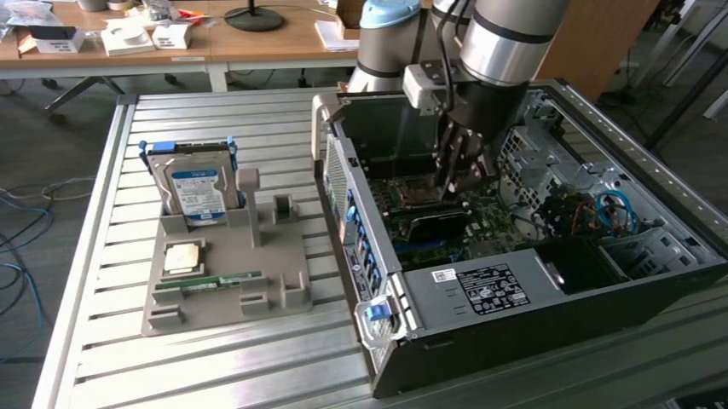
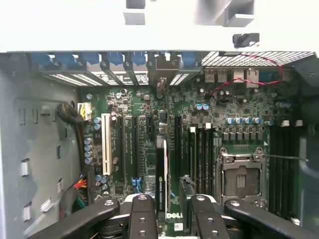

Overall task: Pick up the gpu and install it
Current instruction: 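Insert the gpu into the slot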

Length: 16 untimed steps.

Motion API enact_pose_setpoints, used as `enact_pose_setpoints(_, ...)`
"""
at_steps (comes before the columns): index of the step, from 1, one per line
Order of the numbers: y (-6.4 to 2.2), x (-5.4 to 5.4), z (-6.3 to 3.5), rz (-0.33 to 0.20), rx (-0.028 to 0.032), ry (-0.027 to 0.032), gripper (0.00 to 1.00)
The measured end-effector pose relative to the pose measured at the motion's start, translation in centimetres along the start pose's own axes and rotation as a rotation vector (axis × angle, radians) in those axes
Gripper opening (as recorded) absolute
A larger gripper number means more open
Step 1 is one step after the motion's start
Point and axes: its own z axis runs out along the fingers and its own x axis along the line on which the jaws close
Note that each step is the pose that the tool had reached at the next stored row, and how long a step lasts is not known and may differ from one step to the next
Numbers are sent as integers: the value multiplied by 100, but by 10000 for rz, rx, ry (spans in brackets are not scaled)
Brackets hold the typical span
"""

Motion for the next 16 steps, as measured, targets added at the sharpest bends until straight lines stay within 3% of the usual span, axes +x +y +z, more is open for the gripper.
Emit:
enact_pose_setpoints(11, 4, -8, -229, 0, 1, 0, 33)
enact_pose_setpoints(16, 4, -10, -281, 0, 0, 0, 33)
